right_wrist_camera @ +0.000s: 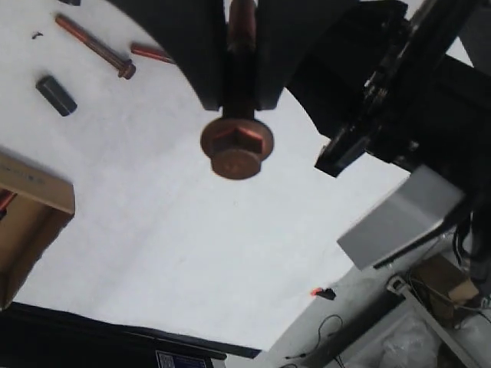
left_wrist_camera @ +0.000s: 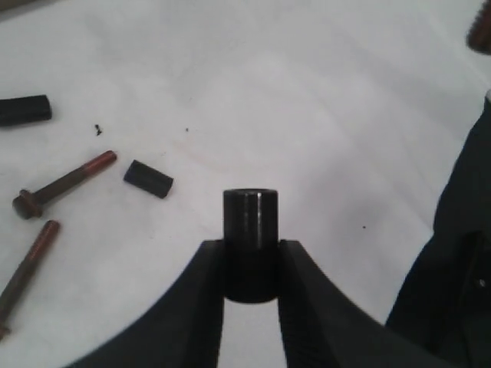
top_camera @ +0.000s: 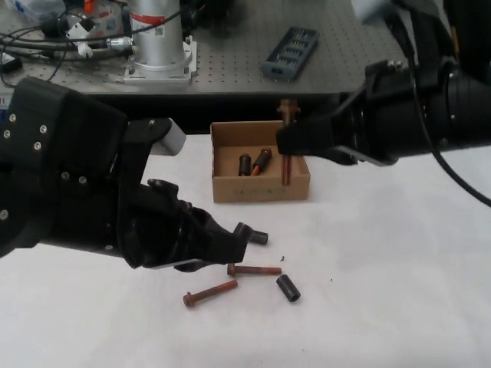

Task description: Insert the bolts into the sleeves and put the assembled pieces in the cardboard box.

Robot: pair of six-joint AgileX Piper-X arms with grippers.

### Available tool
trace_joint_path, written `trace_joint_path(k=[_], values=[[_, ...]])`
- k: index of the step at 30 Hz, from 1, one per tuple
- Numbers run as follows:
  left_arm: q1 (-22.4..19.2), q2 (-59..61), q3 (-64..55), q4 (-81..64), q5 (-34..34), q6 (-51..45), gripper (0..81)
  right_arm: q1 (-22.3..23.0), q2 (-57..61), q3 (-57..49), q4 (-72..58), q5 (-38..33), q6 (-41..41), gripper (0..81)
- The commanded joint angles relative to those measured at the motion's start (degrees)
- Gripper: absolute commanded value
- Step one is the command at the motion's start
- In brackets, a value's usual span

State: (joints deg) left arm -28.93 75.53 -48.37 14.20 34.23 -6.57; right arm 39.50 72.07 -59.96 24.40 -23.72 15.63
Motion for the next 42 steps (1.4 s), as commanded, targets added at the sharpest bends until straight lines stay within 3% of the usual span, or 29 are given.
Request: trace_joint_path(k=[1,10,15,21,42], values=[[0.45,-1.26,-0.13,-2.36,3.18,0.64,0.6,-0.07,0.22,-0.11,-2.48,-2.27,1.83,2.9],[5.14,-6.68,-0.13,-2.37,5.11,1.3,0.6,-0.2,2.21,-0.11,-4.63,-3.07,4.45,2.9],[7.42,-8.23,-0.13,-2.37,10.55,1.3,0.6,-0.2,4.33,-0.11,-9.25,-7.3,9.43,2.9],[7.4,-8.23,-0.13,-2.62,13.98,1.44,0.6,-0.01,6.34,-0.11,-15.69,-12.03,15.9,2.9],[7.4,-8.23,-0.13,-9.81,14.49,-2.04,0.6,-0.01,6.37,-0.11,-16.1,-12.03,16.88,2.9]])
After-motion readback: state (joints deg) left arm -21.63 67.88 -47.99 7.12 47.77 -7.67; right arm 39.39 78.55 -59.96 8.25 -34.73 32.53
